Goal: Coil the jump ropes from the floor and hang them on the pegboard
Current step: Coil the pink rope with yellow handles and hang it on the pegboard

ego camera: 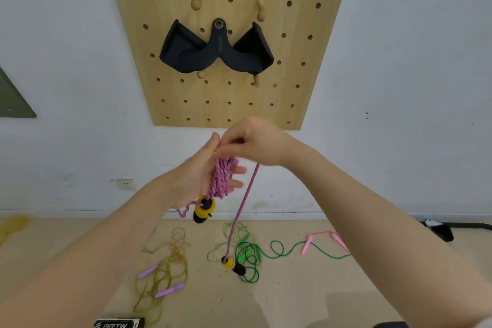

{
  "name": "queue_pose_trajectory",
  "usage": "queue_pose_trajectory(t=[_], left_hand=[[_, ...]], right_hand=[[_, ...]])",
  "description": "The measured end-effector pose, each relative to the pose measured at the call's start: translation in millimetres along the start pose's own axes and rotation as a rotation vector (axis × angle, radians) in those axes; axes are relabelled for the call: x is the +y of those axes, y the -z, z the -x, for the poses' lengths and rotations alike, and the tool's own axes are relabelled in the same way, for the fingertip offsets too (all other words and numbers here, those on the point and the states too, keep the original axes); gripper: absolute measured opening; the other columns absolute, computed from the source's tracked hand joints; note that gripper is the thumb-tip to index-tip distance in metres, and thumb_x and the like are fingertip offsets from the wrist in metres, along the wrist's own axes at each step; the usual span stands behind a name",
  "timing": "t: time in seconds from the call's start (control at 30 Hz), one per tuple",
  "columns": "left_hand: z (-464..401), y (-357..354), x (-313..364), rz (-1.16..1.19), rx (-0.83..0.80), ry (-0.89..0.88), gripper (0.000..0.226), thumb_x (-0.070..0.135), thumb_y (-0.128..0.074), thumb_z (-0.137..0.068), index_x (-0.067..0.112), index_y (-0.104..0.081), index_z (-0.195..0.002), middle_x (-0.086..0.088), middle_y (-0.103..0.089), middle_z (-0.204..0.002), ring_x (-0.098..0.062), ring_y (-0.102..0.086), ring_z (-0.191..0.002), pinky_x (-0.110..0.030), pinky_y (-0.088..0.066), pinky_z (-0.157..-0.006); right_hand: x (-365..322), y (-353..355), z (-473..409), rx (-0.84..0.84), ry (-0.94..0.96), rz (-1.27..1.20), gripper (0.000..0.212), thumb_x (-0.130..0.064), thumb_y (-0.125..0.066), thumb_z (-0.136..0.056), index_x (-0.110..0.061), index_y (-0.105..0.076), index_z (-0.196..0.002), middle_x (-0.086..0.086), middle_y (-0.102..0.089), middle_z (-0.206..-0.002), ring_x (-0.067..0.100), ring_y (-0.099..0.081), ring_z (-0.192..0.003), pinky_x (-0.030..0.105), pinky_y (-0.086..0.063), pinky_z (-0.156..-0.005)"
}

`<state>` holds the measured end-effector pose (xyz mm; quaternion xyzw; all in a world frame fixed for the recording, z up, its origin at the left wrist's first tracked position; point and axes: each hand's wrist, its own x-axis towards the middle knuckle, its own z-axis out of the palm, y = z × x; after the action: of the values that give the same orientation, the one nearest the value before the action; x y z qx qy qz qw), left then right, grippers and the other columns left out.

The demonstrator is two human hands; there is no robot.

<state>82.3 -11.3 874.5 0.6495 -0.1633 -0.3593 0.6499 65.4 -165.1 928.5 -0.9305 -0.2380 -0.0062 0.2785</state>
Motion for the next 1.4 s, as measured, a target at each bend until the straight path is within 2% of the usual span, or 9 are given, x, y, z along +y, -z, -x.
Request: queue_pose_trajectory(t=[0.27,0.4,0.6,0.73,0.97,1.07,1.2,1.3,1.4], left_hand=[[12.4,-24.2,26.8,0.260,-0.108,-0.166,0.072,0.059,-0.012,-0.090,0.012,-0.059,-0.062,-0.001,-0.047,-0.044,-0.015,-0.025,-0.039,-0.027,-0.051,-0.061],[8.7,-19.6,29.0,0.403,-0.049,-0.221,0.072,0.055,-0.020,-0.091,-0.002,-0.063,-0.103,-0.016,-0.072,-0.092,-0.013,-0.045,-0.046,-0.031,-0.056,-0.075],[-12.7,10.6,6.4,0.173,0.281,-0.039,0.079,0.065,-0.017,-0.090,0.009,-0.028,-0.144,-0.004,-0.045,-0.143,-0.019,-0.065,-0.099,-0.045,-0.029,-0.111],[-7.0,8.7,-17.8,-0.230,0.229,0.039,0.086,0.075,-0.016,-0.079,0.014,-0.040,-0.136,-0.005,-0.061,-0.122,-0.005,-0.065,-0.077,-0.036,-0.038,-0.100],[22.1,-23.6,8.7,0.012,-0.140,-0.087,0.088,0.069,-0.014,-0.079,0.001,-0.055,-0.118,-0.025,-0.069,-0.086,-0.006,-0.031,-0.033,-0.028,-0.052,-0.075],[28.4,-20.8,17.3,0.184,-0.258,-0.240,0.076,0.066,-0.047,-0.080,0.003,-0.058,-0.120,-0.017,-0.068,-0.110,-0.001,-0.028,-0.034,-0.024,-0.052,-0.069],[15.8,-9.9,16.9,0.152,-0.036,-0.262,0.074,0.054,-0.027,-0.087,-0.003,-0.048,-0.129,-0.006,-0.066,-0.066,-0.023,-0.014,-0.057,-0.020,-0.048,-0.080],[2.3,2.5,5.6,0.043,0.246,-0.164,0.067,0.053,-0.017,-0.096,0.007,-0.053,-0.128,-0.004,-0.043,-0.045,-0.009,-0.047,-0.050,-0.030,-0.043,-0.095],[-6.9,7.3,-7.3,-0.235,0.378,-0.038,0.057,0.056,-0.016,-0.096,0.023,-0.047,-0.130,0.001,-0.054,-0.069,-0.004,-0.061,-0.088,-0.023,-0.039,-0.089]], right_hand=[[40.2,-19.4,7.0,0.228,-0.357,-0.512,0.019,-0.021,-0.061,-0.089,-0.007,-0.068,-0.080,0.010,-0.060,-0.073,0.017,-0.049,-0.067,0.030,-0.043,-0.069],[33.0,-45.4,23.8,0.064,-0.419,-0.457,0.030,-0.002,-0.039,-0.092,-0.011,-0.058,-0.071,0.003,-0.052,-0.061,0.013,-0.042,-0.053,0.025,-0.037,-0.056],[6.3,-33.3,30.3,-0.315,-0.211,0.025,0.020,-0.019,-0.050,-0.093,-0.008,-0.064,-0.102,-0.004,-0.058,-0.066,0.007,-0.051,-0.058,0.020,-0.039,-0.058],[-7.7,-1.9,23.4,-0.088,-0.105,-0.055,0.016,-0.024,-0.062,-0.088,-0.012,-0.066,-0.078,-0.013,-0.054,-0.061,0.000,-0.047,-0.055,0.017,-0.037,-0.058],[22.3,-7.1,17.5,0.259,-0.282,-0.353,0.021,-0.026,-0.066,-0.086,-0.006,-0.068,-0.081,0.005,-0.059,-0.071,0.015,-0.050,-0.065,0.034,-0.045,-0.068],[27.0,-26.2,23.4,0.182,-0.310,-0.523,0.025,-0.010,-0.052,-0.093,-0.018,-0.067,-0.076,0.002,-0.060,-0.069,0.014,-0.052,-0.066,0.028,-0.043,-0.065],[17.2,-53.7,30.1,-0.044,-0.377,-0.597,0.037,-0.009,-0.037,-0.098,-0.017,-0.060,-0.070,0.000,-0.039,-0.055,0.007,-0.032,-0.043,0.023,-0.027,-0.049],[11.6,-54.4,31.9,-0.225,-0.370,-0.392,0.023,-0.017,-0.042,-0.098,-0.009,-0.063,-0.095,-0.003,-0.040,-0.055,0.004,-0.037,-0.043,0.026,-0.039,-0.051],[-0.8,-42.8,34.6,-0.331,-0.262,-0.244,0.019,-0.020,-0.051,-0.095,-0.008,-0.066,-0.097,-0.008,-0.045,-0.057,0.000,-0.045,-0.045,0.014,-0.040,-0.052]])
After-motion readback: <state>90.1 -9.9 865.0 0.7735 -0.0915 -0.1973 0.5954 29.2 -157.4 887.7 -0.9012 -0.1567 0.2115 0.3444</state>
